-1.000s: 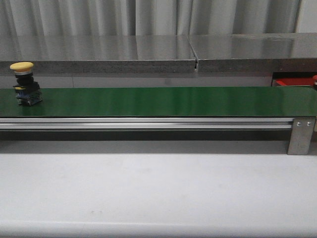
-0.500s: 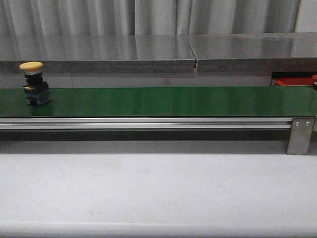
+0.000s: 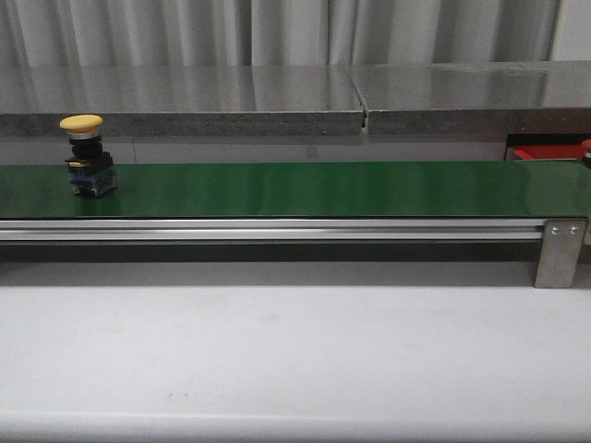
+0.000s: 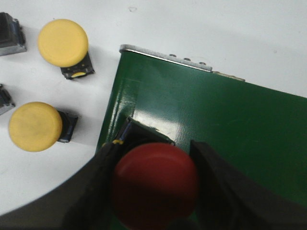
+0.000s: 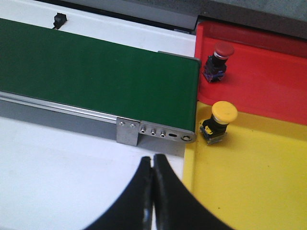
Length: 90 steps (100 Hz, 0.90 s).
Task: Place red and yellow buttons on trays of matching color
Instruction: 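Grasp the red button with the left gripper and set it on the belt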
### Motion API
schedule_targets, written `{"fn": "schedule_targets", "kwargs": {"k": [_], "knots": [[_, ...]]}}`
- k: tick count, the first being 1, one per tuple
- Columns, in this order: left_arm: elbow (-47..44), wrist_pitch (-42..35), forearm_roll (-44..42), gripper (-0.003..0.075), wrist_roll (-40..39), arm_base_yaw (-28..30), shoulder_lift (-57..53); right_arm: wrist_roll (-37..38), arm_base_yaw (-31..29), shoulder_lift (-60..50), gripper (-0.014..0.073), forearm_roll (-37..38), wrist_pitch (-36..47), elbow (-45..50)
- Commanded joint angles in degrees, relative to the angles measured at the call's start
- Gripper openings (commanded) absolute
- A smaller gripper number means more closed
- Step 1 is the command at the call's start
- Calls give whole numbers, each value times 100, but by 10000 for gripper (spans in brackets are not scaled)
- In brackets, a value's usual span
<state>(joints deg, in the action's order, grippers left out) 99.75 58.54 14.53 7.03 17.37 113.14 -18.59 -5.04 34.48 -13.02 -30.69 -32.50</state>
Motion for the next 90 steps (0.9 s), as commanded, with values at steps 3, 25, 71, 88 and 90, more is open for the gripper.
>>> {"fn": "schedule_targets", "kwargs": {"k": [3, 25, 71, 88, 90], "knots": [[137, -78, 143, 234, -8, -32, -189, -37, -2, -32, -118, -24, 370, -154], [137, -50, 335, 545, -8, -32, -169, -37, -2, -32, -118, -24, 370, -154], [147, -211, 485, 214, 535, -410, -951, -37, -2, -32, -118, -24, 376, -154], [147, -64, 474, -20, 575, -766, -1414, -37, -2, -32, -118, -24, 376, -154], [132, -64, 474, -20, 575, -814, -1472, -37, -2, -32, -118, -24, 376, -154]]}}
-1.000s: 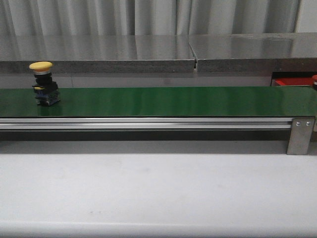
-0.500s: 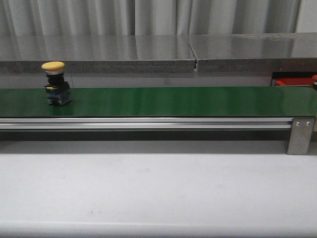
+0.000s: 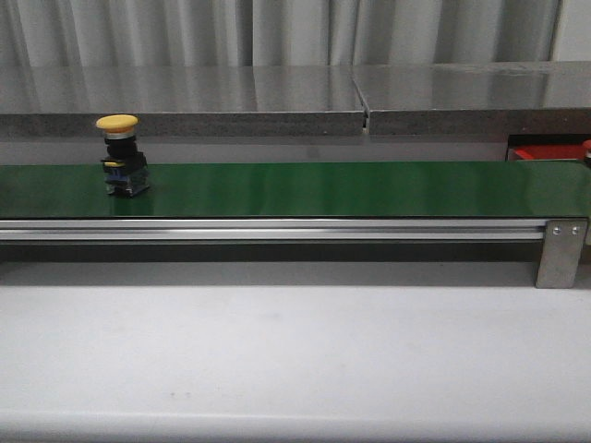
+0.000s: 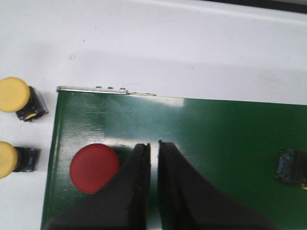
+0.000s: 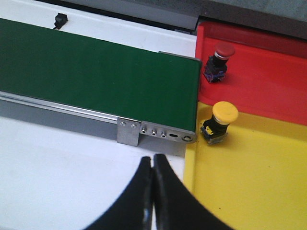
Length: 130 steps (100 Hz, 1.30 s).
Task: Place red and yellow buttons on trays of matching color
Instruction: 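Grasp the red button with the left gripper and set it on the belt, then lower the right gripper onto the yellow button on the belt and grasp it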
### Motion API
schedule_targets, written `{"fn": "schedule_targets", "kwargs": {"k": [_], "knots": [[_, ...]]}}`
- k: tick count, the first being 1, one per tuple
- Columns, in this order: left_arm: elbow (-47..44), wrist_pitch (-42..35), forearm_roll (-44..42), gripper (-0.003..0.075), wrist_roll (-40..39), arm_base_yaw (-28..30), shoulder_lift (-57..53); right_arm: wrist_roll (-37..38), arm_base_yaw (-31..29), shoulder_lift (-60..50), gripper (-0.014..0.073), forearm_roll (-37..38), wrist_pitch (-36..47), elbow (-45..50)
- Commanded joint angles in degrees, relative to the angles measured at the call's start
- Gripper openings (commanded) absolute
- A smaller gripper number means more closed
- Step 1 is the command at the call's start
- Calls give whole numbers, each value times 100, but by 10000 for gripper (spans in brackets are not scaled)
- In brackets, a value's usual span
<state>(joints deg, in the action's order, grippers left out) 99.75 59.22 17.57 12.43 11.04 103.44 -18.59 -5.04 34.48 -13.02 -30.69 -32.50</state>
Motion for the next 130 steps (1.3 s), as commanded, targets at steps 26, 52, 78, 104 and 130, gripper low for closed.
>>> {"fn": "schedule_targets", "kwargs": {"k": [26, 52, 78, 104, 130], "knots": [[-626, -483, -39, -20, 34, -785, -1474, -37, -2, -32, -118, -24, 376, -154], [-1839, -1051, -169, -20, 34, -1259, -2740, -37, -2, -32, -118, -24, 371, -154], [-3081, -1589, -37, -20, -17, -1382, -4096, -37, -2, -32, -118, -24, 371, -154], [-4165, -1912, 15, -20, -17, -1382, -5647, -37, -2, -32, -118, -24, 371, -154], [-4959, -1878, 1, -20, -17, -1382, -7107, -31, -2, -32, -118, -163, 376, -159]]}}
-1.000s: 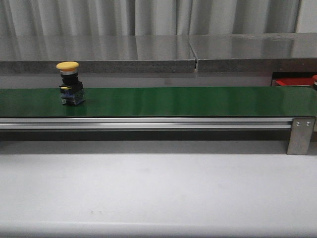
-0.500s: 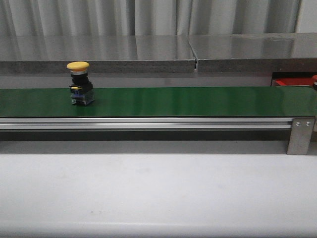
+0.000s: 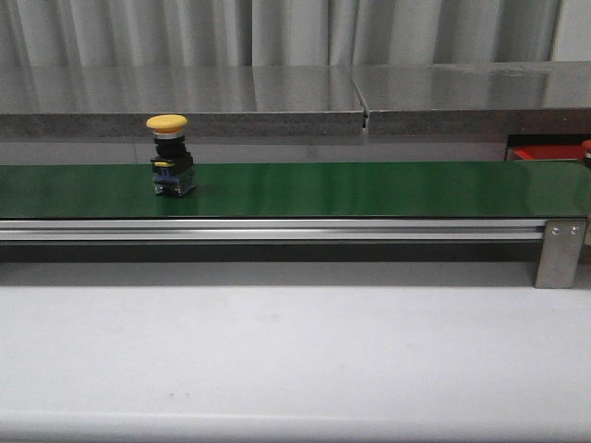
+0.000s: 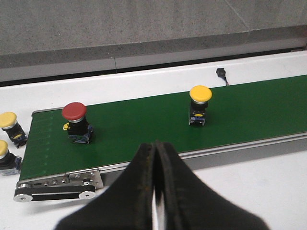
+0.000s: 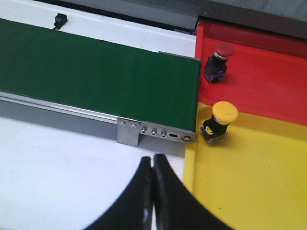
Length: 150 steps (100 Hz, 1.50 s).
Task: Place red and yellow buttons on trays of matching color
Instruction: 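Lower the right gripper onto the yellow button on the belt and grasp it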
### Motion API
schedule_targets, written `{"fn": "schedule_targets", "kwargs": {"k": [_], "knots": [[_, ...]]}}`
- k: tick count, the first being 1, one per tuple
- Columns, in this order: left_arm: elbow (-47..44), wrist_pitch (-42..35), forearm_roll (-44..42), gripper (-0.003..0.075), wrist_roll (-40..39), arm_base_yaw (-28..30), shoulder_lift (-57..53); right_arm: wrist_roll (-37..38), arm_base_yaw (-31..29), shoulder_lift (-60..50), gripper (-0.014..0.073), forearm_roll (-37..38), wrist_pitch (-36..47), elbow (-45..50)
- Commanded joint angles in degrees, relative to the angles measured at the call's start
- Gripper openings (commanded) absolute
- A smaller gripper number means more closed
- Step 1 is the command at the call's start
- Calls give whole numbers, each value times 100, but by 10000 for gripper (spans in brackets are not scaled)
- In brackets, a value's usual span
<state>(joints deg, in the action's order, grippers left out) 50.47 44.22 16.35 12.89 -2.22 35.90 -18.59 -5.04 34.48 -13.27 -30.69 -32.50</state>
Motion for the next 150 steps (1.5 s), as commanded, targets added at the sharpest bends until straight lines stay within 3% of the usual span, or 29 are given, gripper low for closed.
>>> {"fn": "schedule_targets", "kwargs": {"k": [1, 37, 65, 79, 96, 105, 150], "knots": [[-45, -378, 109, -20, -62, -56, -352, -31, -2, -32, -118, -144, 368, -159], [-287, -268, -211, -20, -62, -56, -1093, -31, 52, 310, -116, -144, -99, -702], [-287, -254, -211, -20, -62, -56, -1093, -167, 878, 1576, -104, -139, -276, -1844], [-287, -254, -211, -20, -62, -56, -1093, -167, 1422, 2301, 50, -139, -281, -2430], [-287, -254, -211, -20, -62, -56, -1093, -167, 1981, 3184, 392, -144, -286, -3072], [-287, -254, -211, -20, -62, -56, -1093, -167, 2202, 3618, 498, -144, -335, -3391], [-287, -254, -211, -20, -62, -56, -1093, -167, 2916, 5387, 579, -144, -1513, -5263]]}}
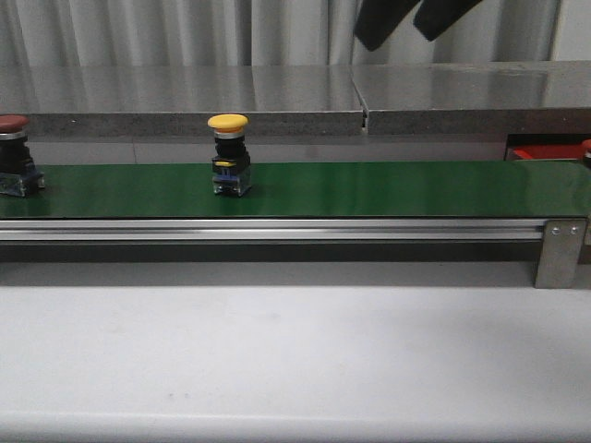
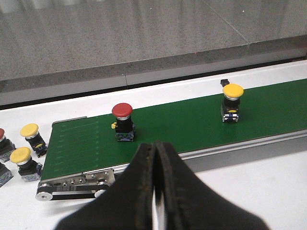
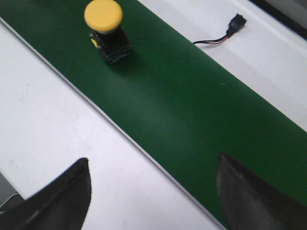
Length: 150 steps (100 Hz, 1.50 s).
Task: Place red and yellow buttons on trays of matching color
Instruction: 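Lower the right gripper onto the yellow button on the belt and grasp it, then carry the yellow button to the yellow tray and open the right gripper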
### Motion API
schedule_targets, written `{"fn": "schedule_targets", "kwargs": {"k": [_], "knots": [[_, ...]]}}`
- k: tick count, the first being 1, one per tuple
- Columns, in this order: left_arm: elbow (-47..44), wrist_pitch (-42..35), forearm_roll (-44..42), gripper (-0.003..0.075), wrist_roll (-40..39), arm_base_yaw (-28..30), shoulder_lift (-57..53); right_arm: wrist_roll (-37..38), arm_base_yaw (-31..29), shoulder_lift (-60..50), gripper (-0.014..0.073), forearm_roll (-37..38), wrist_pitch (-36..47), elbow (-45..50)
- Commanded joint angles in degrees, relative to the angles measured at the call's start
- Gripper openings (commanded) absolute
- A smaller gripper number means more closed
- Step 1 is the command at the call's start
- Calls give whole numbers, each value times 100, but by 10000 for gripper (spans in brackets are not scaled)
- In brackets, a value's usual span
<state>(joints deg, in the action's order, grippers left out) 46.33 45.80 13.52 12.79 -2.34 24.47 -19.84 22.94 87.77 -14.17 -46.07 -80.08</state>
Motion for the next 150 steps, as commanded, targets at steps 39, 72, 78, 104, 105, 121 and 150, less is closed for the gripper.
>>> {"fn": "schedule_targets", "kwargs": {"k": [39, 72, 78, 104, 105, 121, 150], "knots": [[128, -412, 72, -20, -52, -44, 50, 101, 390, 1285, 603, -110, -210, -1839], [128, -412, 72, -20, -52, -44, 50, 590, 390, 2345, 603, -121, -437, -2845], [128, -412, 72, -20, -52, -44, 50, 621, 390, 2467, 603, -121, -421, -2898], [128, -412, 72, -20, -52, -44, 50, 723, 385, 2675, 584, -142, -266, -2898], [128, -412, 72, -20, -52, -44, 50, 723, 385, 2675, 581, -142, -260, -2898], [128, -412, 72, -20, -52, -44, 50, 723, 385, 2679, 453, -142, -205, -2898], [128, -412, 72, -20, -52, -44, 50, 723, 385, 2679, 185, -142, -223, -2898]]}}
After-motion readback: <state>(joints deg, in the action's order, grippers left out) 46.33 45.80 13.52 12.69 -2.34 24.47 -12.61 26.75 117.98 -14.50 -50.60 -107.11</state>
